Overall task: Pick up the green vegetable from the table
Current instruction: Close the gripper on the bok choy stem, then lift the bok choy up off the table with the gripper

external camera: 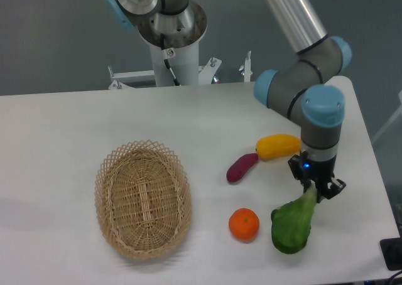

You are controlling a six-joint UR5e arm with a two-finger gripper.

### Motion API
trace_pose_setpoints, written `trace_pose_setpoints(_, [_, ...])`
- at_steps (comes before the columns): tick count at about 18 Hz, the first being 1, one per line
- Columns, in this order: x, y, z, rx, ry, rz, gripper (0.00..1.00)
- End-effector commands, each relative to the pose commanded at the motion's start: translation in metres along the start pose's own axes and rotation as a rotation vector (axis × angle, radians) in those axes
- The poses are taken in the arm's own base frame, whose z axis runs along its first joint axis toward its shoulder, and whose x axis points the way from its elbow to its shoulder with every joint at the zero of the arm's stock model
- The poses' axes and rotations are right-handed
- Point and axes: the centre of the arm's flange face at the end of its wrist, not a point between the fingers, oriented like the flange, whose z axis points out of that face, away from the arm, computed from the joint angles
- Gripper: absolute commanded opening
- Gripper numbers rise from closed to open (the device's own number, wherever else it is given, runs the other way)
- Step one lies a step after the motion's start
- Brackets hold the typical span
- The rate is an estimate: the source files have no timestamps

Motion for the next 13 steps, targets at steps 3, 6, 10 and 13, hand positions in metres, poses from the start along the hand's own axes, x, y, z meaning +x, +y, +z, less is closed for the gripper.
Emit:
trace_pose_setpoints(3, [0.017,-0.024,-0.030,0.084,0.000,-0.068,0.36])
trace_pose_setpoints(6, [0.040,-0.043,-0.051,0.126,0.006,-0.070,0.36])
trace_pose_setpoints(10, [0.046,-0.048,-0.062,0.142,0.005,-0.105,0.36])
trace_pose_setpoints(13, [0.046,-0.048,-0.066,0.146,0.001,-0.122,0.36])
